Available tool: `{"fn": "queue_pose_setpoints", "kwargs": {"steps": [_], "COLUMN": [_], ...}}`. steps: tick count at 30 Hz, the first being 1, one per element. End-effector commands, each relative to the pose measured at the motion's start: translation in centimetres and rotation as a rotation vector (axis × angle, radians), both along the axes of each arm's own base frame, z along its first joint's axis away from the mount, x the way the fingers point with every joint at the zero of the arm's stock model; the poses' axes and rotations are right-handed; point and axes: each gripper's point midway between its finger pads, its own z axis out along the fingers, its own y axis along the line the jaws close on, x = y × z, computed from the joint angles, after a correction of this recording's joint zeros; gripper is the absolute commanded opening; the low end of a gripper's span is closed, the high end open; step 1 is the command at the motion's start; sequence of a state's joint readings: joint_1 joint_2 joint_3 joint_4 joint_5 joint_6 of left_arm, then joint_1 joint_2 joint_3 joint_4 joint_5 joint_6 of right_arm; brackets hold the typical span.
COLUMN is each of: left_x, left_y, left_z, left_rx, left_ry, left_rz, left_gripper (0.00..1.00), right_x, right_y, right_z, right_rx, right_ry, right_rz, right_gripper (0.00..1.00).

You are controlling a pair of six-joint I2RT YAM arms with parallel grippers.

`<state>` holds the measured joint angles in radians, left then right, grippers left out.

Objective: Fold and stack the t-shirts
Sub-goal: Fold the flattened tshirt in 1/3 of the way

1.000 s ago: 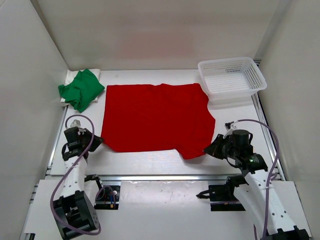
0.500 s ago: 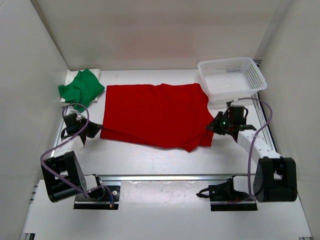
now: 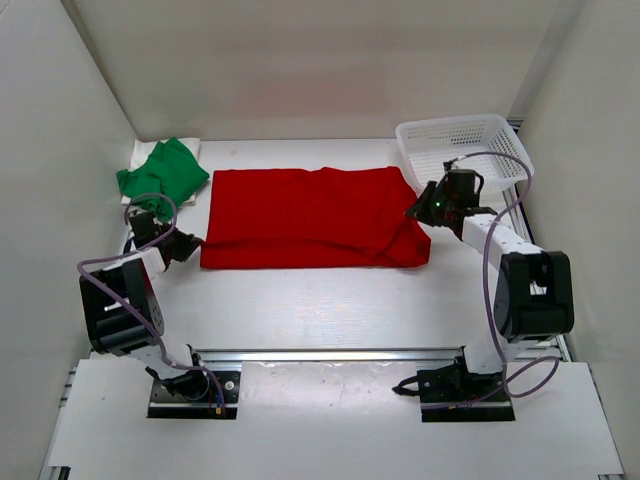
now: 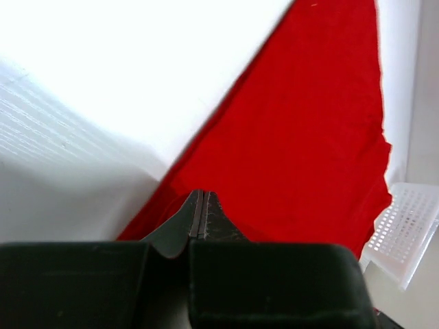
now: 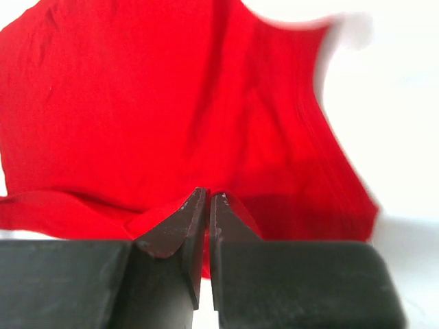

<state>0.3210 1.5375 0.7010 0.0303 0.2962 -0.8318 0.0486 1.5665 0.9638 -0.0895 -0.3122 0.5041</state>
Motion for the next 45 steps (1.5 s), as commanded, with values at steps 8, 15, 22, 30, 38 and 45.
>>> {"fn": "queue_pose_setpoints", "kwargs": {"steps": [8, 15, 22, 30, 38, 45], "left_x": [2.8, 3.8, 0.7, -7.1, -8.5, -7.6], "left_y": [0.1, 0.1, 1.1, -1.9, -2.6, -1.6], "left_z": [-0.1, 0.6, 2.1, -1.1, -3.3, -4.2], "left_rx": [0.041, 0.056, 0.045, 0.073, -0.004, 0.011], "left_ry": [0.001, -0.023, -0.060, -0.033, 0.018, 0.011], "left_rz": [-0.017, -0.029, 0.011, -0.002, 0.038, 0.129], "left_gripper": [0.04, 0.25, 0.52, 0.46, 0.47, 0.45], "right_x": [5.5, 7.9, 8.6, 2.9, -6.0, -7.9], "right_y": [0.7, 1.0, 1.8, 1.1, 0.4, -2.6], "right_z": [2.4, 2.6, 5.0, 7.7, 0.5, -3.1], "right_rx": [-0.113, -0.133, -0.132, -0.100, 0.057, 0.100], "right_ry": [-0.123, -0.138, -0.198, -0.265, -0.189, -0.137], "right_rz": [0.023, 0.009, 0.030, -0.022, -0.100, -0.214], "right_gripper": [0.00, 0.00, 0.27, 0.13, 0.07, 0.34]}}
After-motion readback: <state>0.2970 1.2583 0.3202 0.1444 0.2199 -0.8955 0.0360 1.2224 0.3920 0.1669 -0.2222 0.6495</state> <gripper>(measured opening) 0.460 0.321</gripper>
